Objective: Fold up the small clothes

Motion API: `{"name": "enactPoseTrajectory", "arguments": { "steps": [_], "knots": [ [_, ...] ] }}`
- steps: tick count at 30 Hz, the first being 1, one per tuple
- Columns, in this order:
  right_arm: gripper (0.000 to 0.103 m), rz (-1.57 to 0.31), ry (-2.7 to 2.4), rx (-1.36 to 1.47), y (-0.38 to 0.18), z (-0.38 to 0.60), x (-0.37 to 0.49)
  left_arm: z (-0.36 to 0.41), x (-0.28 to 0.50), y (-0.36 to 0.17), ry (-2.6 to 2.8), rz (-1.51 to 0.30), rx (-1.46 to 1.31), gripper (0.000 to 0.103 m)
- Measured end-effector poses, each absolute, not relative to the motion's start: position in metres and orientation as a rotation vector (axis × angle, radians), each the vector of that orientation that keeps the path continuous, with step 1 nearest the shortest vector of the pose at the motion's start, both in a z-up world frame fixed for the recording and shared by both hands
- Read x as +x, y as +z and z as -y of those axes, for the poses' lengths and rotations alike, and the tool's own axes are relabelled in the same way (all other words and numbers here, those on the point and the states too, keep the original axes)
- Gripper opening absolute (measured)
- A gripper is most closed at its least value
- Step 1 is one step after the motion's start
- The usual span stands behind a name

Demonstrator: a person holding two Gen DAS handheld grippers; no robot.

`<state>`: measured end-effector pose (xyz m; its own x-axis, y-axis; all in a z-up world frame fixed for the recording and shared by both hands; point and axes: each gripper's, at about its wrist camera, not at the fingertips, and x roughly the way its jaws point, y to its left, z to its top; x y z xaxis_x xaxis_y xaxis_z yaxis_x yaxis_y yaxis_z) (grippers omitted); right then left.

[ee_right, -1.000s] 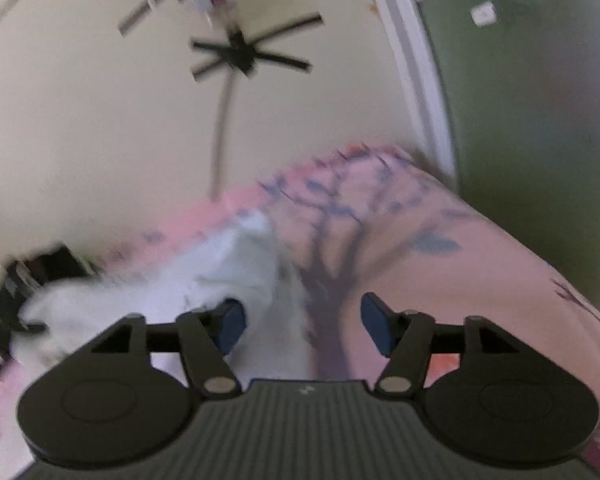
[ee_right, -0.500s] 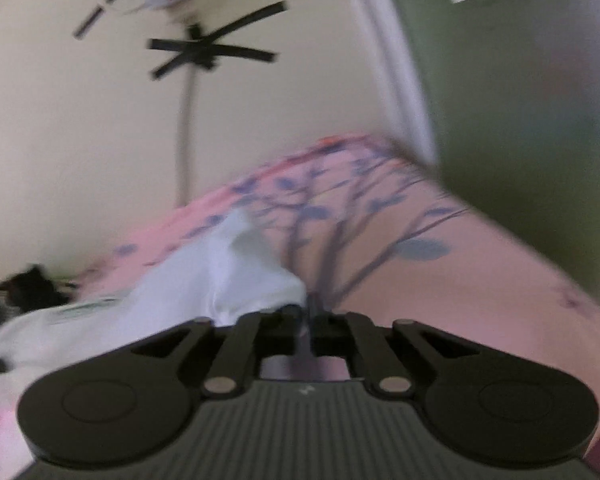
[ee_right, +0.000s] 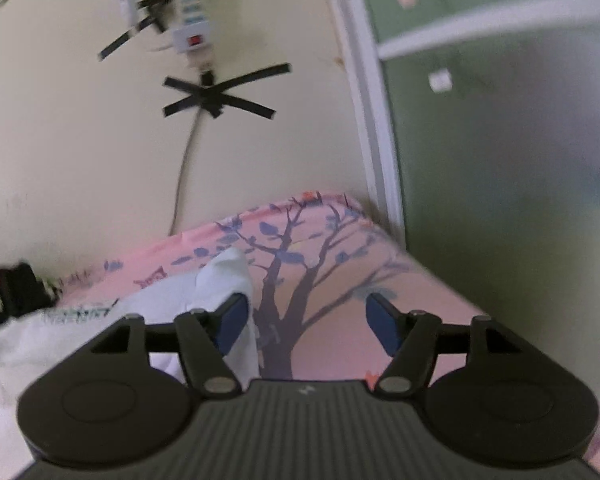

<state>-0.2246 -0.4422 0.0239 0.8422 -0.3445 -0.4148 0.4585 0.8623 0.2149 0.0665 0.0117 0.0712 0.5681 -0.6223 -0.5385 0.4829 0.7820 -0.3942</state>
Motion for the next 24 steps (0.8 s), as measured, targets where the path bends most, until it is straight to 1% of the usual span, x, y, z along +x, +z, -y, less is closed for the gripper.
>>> {"name": "enactPoseTrajectory", "arguments": {
  "steps": [1,5,7,10,12,14,15,16,17,18,19,22,24],
  "knots": [
    [0.066,-0.391,-0.437,0.279,0.024,0.439,-0.223,-0.006,0.069,0.075,-0.662,-0.7,-0.204,0.049],
    [0.066,-0.545,-0.443,0.234,0.005,0.444,-0.218,0.017,0.094,0.071,-0.692,-0.738,-0.222,0.049],
    [0.066,-0.568,-0.44,0.251,-0.001,0.447,-0.231,0.027,0.11,0.063,-0.661,-0.76,-0.208,0.049],
    [0.065,-0.533,-0.443,0.281,0.004,0.451,-0.253,0.026,0.134,0.048,-0.592,-0.811,-0.224,0.049],
    [0.065,-0.468,-0.436,0.33,0.016,0.457,-0.262,0.024,0.148,0.035,-0.609,-0.865,-0.29,0.049],
    [0.065,-0.391,-0.394,0.408,0.028,0.466,-0.261,0.028,0.154,0.025,-0.631,-0.896,-0.309,0.046],
    [0.065,-0.362,-0.367,0.444,0.035,0.47,-0.254,0.032,0.155,0.022,-0.635,-0.907,-0.305,0.044],
    [0.066,-0.346,-0.341,0.474,0.039,0.473,-0.243,0.036,0.153,0.018,-0.644,-0.914,-0.301,0.031],
    [0.066,-0.343,-0.318,0.493,0.042,0.474,-0.23,0.038,0.151,0.016,-0.646,-0.913,-0.294,0.025],
    [0.065,-0.347,-0.291,0.502,0.042,0.472,-0.216,0.04,0.149,0.015,-0.636,-0.907,-0.284,0.015],
    [0.062,-0.364,-0.253,0.507,0.04,0.468,-0.199,0.04,0.147,0.014,-0.622,-0.892,-0.281,0.012],
    [0.059,-0.458,-0.148,0.49,0.023,0.447,-0.155,0.032,0.151,0.017,-0.573,-0.825,-0.307,0.01],
    [0.058,-0.532,-0.177,0.427,0.005,0.437,-0.132,0.031,0.158,0.016,-0.528,-0.792,-0.294,0.01]
  ]
}}
